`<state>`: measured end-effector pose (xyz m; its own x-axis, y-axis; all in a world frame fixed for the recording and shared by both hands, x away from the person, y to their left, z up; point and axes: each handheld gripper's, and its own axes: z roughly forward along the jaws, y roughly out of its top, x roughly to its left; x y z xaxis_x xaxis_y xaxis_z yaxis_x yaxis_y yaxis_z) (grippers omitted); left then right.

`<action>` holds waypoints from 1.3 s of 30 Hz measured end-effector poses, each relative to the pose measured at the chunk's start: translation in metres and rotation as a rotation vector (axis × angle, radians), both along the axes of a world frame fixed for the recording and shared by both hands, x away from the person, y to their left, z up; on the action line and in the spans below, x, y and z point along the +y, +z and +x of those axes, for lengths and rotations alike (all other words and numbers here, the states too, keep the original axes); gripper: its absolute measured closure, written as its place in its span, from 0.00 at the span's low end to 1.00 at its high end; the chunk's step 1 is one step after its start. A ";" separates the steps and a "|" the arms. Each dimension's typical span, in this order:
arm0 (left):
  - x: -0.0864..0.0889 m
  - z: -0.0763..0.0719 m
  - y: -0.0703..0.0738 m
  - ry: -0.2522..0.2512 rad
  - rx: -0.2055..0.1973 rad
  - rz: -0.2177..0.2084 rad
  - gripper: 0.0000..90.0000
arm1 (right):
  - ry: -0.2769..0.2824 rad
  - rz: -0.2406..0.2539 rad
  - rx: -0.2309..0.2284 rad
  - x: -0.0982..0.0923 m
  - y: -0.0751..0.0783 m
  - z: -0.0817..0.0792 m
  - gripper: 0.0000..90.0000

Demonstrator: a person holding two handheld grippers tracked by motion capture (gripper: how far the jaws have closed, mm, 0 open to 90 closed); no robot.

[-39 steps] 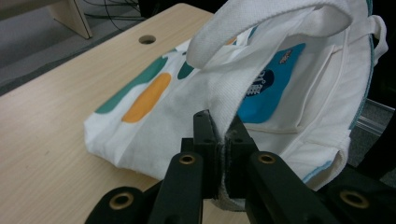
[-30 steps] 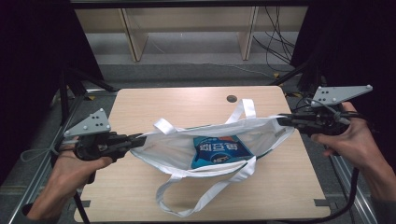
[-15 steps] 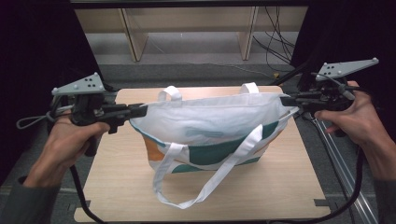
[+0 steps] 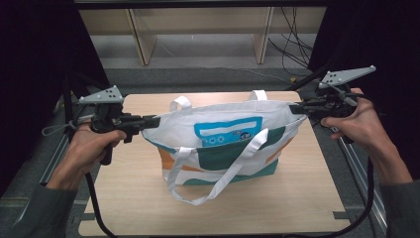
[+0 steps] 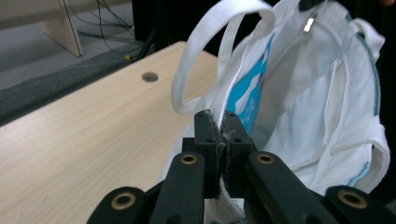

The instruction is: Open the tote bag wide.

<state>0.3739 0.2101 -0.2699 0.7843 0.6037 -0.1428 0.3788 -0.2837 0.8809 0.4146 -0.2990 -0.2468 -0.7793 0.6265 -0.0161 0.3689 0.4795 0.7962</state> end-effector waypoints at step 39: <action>-0.021 0.045 -0.084 0.049 0.070 0.105 0.95 | -0.094 -0.029 0.044 0.009 -0.061 0.026 0.98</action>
